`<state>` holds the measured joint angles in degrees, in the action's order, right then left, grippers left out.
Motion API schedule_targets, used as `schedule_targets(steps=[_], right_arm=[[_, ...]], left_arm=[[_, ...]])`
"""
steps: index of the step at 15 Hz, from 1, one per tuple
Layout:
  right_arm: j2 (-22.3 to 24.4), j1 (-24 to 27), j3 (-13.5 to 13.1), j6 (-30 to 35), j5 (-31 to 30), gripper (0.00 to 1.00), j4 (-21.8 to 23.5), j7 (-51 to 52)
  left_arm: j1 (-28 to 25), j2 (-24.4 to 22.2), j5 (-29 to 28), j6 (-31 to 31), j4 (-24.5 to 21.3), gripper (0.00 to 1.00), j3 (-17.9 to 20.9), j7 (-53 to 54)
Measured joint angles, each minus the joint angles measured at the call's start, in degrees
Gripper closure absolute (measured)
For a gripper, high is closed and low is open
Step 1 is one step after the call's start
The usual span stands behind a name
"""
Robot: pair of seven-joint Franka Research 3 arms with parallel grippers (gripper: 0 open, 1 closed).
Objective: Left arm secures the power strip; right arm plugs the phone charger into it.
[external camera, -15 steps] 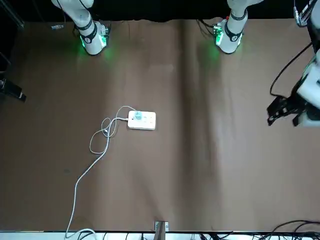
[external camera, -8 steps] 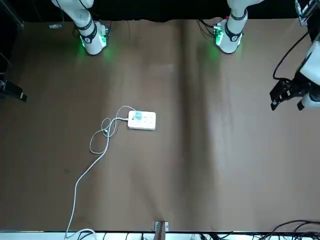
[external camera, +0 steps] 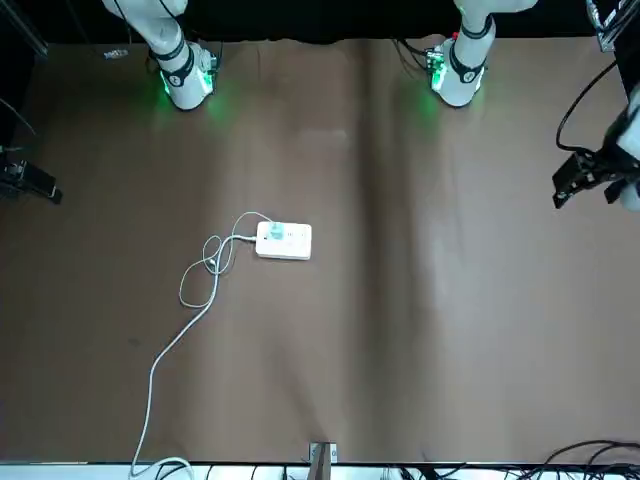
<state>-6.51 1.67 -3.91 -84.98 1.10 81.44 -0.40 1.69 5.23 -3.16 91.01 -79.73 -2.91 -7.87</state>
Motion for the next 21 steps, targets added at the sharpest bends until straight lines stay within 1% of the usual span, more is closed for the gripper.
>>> schedule_targets(steps=[1,3,6,8,10,13,21], right_arm=[[0.0,0.0,0.0,-0.01,0.0,0.0,0.01,0.0],[0.0,0.02,0.0,-0.02,0.0,0.0,0.01,0.0],[0.0,0.02,0.0,-0.02,0.0,0.0,0.02,0.0],[0.0,0.02,0.0,-0.03,0.0,0.0,0.03,0.0],[0.0,0.05,-0.02,-0.03,0.0,0.0,0.03,0.0],[0.0,0.05,-0.03,-0.02,0.0,0.0,0.04,-0.01],[0.0,0.05,-0.03,-0.01,0.0,0.0,0.04,-0.01]], left_arm=[[-0.05,-0.18,0.84,0.58,-0.72,0.0,1.1,0.16],[-0.27,-1.33,1.32,2.06,-3.17,0.0,1.98,0.25],[-0.57,-3.55,1.38,2.61,-6.16,0.0,1.87,0.19],[-2.37,-4.28,2.15,2.62,-7.11,0.0,1.0,0.2],[-3.28,-4.54,2.63,2.62,-7.63,0.0,0.47,0.25],[-3.23,-4.94,2.68,2.26,-7.76,0.0,0.05,0.2],[-3.42,-5.39,2.68,2.06,-7.83,0.0,0.05,0.28]])
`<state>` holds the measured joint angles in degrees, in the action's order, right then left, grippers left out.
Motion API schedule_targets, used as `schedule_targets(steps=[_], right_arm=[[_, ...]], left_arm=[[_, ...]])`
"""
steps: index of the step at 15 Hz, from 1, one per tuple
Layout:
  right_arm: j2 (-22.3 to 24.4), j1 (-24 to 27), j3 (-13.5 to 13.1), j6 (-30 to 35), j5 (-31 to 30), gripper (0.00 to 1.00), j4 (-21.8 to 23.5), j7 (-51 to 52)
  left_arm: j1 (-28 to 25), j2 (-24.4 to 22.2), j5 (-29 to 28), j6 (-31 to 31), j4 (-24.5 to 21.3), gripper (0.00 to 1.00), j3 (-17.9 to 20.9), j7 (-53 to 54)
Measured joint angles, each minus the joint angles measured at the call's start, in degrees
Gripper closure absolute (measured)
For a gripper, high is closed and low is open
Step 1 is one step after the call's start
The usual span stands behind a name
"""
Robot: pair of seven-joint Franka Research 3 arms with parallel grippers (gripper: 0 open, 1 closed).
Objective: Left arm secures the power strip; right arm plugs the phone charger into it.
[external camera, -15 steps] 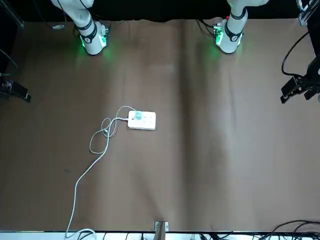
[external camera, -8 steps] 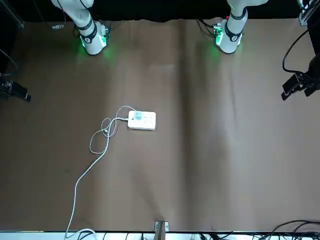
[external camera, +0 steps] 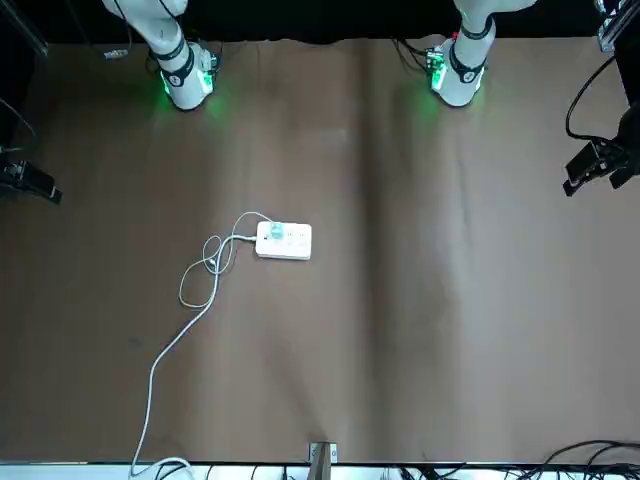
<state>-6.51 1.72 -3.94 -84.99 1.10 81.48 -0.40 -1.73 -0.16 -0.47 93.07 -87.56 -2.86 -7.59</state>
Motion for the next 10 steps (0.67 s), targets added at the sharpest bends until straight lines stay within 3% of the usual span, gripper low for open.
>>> schedule_targets(steps=[10], right_arm=[[0.0,0.0,0.0,0.0,0.0,0.0,0.0,0.0]], left_arm=[[-0.1,0.0,0.0,-0.01,0.0,0.0,0.01,4.45]])
